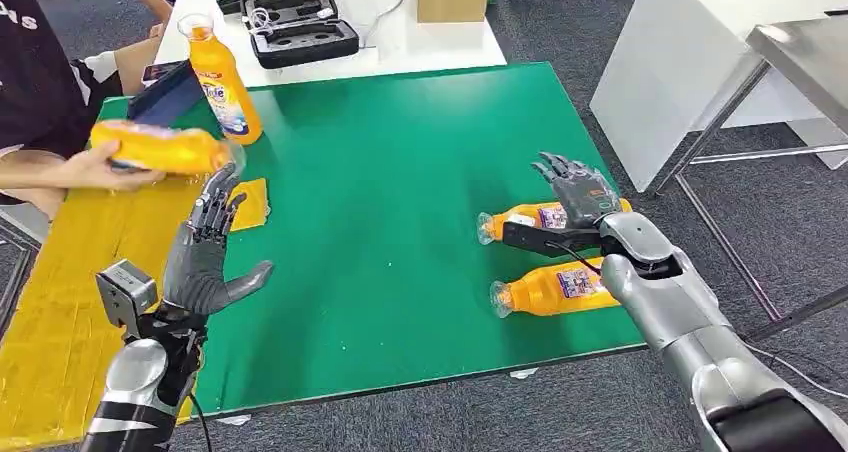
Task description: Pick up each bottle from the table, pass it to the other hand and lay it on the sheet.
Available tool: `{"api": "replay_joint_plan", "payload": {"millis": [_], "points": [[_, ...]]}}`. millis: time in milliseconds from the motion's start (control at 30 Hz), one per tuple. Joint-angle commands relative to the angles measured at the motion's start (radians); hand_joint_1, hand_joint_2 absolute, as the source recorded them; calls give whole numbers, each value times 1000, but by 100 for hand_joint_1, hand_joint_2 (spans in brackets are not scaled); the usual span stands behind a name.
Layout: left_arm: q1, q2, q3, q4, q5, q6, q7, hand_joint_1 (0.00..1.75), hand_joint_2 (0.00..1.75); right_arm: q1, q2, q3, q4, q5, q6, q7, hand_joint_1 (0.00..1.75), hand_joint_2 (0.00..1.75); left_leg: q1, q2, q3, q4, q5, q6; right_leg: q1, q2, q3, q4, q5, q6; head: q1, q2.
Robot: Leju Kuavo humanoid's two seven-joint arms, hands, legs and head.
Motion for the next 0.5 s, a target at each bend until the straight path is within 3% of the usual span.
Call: {"api": "replay_joint_plan", "payload": {"millis": [33,500], "points": [[-46,12,-27,71,7,-1,6,0,175,-109,44,69,235,-12,10,-8,0,175,0,-1,4,0,-2,-1,0,1,4,0,-1,-2,0,0],[-78,16,-56,130,38,-13,-1,0,175,-196,73,118,523,-28,71,-12,0,175,0,-3,4,0,-2,-1,0,1,4,0,-2,-2,0,0]]}}
